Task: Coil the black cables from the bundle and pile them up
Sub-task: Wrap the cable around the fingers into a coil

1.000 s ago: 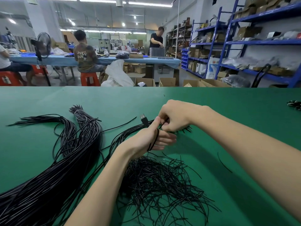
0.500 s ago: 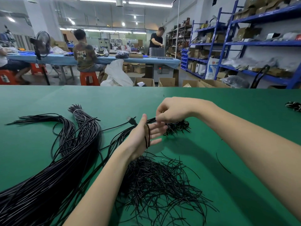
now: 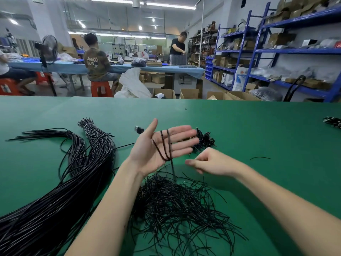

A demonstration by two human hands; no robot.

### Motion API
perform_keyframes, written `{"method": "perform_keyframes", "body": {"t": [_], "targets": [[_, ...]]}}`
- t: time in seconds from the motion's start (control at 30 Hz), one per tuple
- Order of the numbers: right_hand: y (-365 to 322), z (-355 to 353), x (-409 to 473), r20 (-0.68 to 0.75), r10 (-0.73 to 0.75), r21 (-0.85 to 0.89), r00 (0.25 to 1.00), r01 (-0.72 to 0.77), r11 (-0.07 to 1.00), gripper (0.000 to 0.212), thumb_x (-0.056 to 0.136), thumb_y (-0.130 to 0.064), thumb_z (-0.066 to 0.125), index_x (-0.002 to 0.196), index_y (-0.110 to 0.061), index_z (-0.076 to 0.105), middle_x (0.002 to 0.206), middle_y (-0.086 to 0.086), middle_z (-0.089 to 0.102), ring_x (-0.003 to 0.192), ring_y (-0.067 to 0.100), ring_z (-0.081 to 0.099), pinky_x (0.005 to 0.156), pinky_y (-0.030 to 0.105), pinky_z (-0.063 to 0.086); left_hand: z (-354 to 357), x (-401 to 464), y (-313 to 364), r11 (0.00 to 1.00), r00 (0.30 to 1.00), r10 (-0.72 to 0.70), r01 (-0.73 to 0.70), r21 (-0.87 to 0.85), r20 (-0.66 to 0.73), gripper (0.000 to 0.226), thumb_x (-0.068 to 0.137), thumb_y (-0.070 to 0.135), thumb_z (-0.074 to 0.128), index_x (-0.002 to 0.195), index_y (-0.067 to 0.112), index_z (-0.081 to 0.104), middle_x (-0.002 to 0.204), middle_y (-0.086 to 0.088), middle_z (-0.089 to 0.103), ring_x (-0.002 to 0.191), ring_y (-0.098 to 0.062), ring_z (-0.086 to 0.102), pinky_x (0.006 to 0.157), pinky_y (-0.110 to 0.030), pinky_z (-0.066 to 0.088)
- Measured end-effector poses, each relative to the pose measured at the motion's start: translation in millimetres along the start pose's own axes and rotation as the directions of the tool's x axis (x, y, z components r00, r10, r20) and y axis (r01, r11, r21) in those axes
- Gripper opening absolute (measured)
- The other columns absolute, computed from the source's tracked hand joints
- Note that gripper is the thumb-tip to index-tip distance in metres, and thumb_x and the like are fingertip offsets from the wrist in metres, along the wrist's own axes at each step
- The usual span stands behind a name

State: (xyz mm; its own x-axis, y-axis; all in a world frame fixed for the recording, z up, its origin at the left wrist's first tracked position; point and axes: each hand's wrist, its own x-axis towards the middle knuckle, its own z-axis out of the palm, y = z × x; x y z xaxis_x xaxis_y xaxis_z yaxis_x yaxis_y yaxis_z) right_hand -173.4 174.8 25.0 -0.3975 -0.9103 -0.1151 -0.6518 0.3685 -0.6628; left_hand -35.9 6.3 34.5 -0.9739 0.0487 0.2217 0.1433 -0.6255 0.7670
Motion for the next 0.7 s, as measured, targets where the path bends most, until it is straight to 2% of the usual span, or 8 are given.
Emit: {"method": "perform_keyframes", "body": {"t": [0.1,0.17,0.27,0.37,0.5,0.57,0.63,0.7], "targets": [[0,-20,0,-0.025,0.016,0.152,1.000,-0.012,0.988,0.039,0.106,-0.017,0.047,0.069,-0.014,0.056,0.057,-0.007,0.055,0.056,0.011,0.054,0.060,0.023,0.047,7,-1,-1,0.976,0.988,-0.151,0.144,0.163,0.030,0.072,0.104,0.052,0.026,0.134,-0.004,0.058,0.140,-0.026,0.055,0.128,-0.040,0.056,0.102,-0.050,0.051],[-10,-21,0,0.076,0.033,0.245,0.997,-0.051,0.968,0.033,0.104,-0.008,0.040,0.086,-0.012,0.067,0.077,-0.003,0.073,0.071,0.015,0.069,0.064,0.025,0.055,13,2,-7,0.960,0.990,-0.142,0.143,0.241,-0.023,0.054,0.101,0.042,0.042,0.128,0.001,0.066,0.135,-0.024,0.060,0.122,-0.036,0.062,0.100,-0.045,0.054],[-16,-10,-1,0.130,0.085,0.453,0.988,-0.135,0.881,0.036,0.108,-0.021,0.038,0.101,-0.012,0.072,0.093,0.009,0.078,0.077,0.021,0.074,0.062,0.028,0.059,15,5,-13,0.949,0.993,-0.035,0.067,0.307,-0.109,0.036,0.101,0.022,0.049,0.121,0.001,0.069,0.127,-0.024,0.065,0.114,-0.031,0.068,0.094,-0.035,0.056],[-14,-5,-7,0.184,0.151,0.735,0.971,-0.238,0.635,0.054,0.108,-0.048,0.034,0.117,-0.004,0.064,0.102,0.018,0.077,0.092,0.030,0.076,0.070,0.034,0.062,12,7,-14,0.932,0.984,0.100,-0.042,0.361,-0.144,0.035,0.105,0.016,0.041,0.127,-0.003,0.061,0.127,-0.021,0.066,0.118,-0.028,0.066,0.096,-0.031,0.054],[-16,6,-17,0.295,-0.028,0.840,0.955,-0.245,0.485,0.062,0.104,-0.053,0.037,0.131,0.000,0.056,0.125,0.023,0.069,0.119,0.036,0.067,0.094,0.043,0.059,10,12,-18,0.899,0.954,0.236,-0.142,0.415,-0.186,0.035,0.107,0.017,0.038,0.130,-0.003,0.056,0.128,-0.018,0.067,0.123,-0.026,0.063,0.103,-0.032,0.051],[-21,12,-18,0.218,-0.067,0.862,0.974,-0.160,0.482,0.048,0.102,-0.043,0.048,0.122,-0.001,0.060,0.112,0.017,0.075,0.111,0.031,0.071,0.091,0.040,0.060,8,14,-20,0.896,0.937,0.271,-0.162,0.414,-0.220,0.035,0.108,0.017,0.038,0.131,-0.003,0.056,0.129,-0.017,0.067,0.123,-0.025,0.063,0.104,-0.032,0.050],[-28,15,-18,0.141,-0.064,0.882,0.988,-0.096,0.461,0.028,0.098,-0.033,0.055,0.106,-0.007,0.061,0.079,0.004,0.069,0.076,0.019,0.072,0.074,0.033,0.061,9,16,-21,0.910,0.933,0.275,-0.173,0.377,-0.234,0.037,0.108,0.020,0.037,0.132,-0.001,0.055,0.130,-0.015,0.066,0.123,-0.024,0.063,0.099,-0.029,0.052],[-33,16,-17,0.144,-0.029,0.850,0.989,-0.108,0.516,0.019,0.102,-0.031,0.054,0.099,-0.014,0.061,0.063,-0.006,0.049,0.048,0.006,0.049,0.053,0.022,0.053,12,18,-21,0.938,0.941,0.249,-0.175,0.299,-0.230,0.042,0.106,0.028,0.038,0.134,0.002,0.055,0.132,-0.012,0.066,0.124,-0.023,0.062,0.096,-0.027,0.053]]}}
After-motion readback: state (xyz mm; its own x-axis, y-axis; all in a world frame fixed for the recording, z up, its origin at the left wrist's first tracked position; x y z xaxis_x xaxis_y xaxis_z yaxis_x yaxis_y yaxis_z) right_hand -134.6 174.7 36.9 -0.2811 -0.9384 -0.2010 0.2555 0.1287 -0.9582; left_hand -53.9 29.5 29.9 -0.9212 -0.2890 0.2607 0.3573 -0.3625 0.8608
